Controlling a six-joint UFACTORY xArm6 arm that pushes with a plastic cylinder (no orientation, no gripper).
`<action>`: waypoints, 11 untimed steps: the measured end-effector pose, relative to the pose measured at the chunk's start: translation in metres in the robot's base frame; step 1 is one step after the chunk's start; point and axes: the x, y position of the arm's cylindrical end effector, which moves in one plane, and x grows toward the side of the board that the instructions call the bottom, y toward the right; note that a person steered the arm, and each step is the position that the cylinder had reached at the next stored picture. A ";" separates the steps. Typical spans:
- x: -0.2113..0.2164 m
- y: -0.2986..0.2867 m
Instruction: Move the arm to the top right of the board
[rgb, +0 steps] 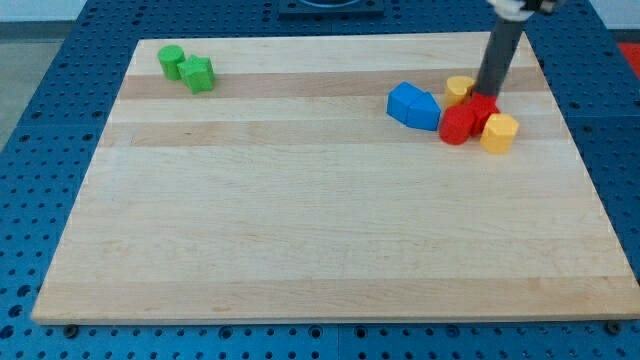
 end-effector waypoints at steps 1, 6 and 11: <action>0.041 -0.032; -0.115 0.007; -0.042 0.010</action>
